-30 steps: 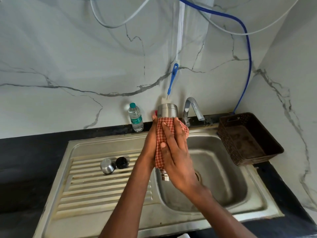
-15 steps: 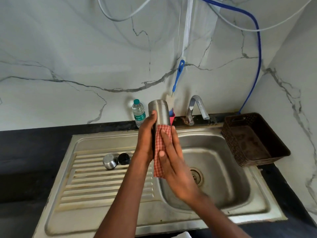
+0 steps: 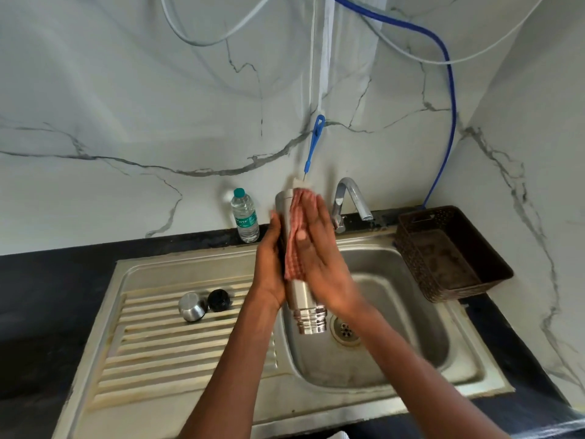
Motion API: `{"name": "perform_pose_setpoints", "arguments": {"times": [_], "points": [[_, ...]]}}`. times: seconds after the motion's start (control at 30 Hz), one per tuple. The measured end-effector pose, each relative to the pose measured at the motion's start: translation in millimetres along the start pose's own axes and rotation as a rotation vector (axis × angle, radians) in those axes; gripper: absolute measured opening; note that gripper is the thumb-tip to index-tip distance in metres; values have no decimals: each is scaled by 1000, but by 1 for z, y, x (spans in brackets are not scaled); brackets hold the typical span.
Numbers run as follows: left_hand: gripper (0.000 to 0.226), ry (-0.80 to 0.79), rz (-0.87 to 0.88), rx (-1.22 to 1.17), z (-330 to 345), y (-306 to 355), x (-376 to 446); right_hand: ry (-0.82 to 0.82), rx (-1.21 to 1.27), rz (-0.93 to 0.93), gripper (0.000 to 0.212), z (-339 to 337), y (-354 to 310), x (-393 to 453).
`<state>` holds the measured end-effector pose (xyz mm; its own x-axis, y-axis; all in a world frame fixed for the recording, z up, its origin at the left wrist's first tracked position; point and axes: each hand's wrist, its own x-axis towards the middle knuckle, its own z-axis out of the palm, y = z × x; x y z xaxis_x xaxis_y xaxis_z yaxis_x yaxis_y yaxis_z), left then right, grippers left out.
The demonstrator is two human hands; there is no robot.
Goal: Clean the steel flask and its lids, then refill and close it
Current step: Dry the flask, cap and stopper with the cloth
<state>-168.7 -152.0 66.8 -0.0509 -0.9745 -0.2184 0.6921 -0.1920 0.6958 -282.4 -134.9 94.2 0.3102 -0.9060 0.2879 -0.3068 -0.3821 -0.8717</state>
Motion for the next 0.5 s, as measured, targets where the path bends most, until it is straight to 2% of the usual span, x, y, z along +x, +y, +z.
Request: {"name": "perform_pose_setpoints", "arguments": {"times": [0.07,0.1,0.23,0.37,0.5], "points": [[86,-62,-44,10,-5,3,3,-30,-41,-10,56,10,-2,-29],[89,-72,-54,23,-8,5,3,-38,-69,-1,56,14,-2,-44],[72,-24,-97,19,-13,-3,-1,-30,-166,85,60,26,3,-84],[84,-86,-115,-6,-6,-9,-1,18,-91,67,57,18,2,-62],[57,-143,-48,-96,5,-12,-11,83,31,101,54,0,-5,-10]]}}
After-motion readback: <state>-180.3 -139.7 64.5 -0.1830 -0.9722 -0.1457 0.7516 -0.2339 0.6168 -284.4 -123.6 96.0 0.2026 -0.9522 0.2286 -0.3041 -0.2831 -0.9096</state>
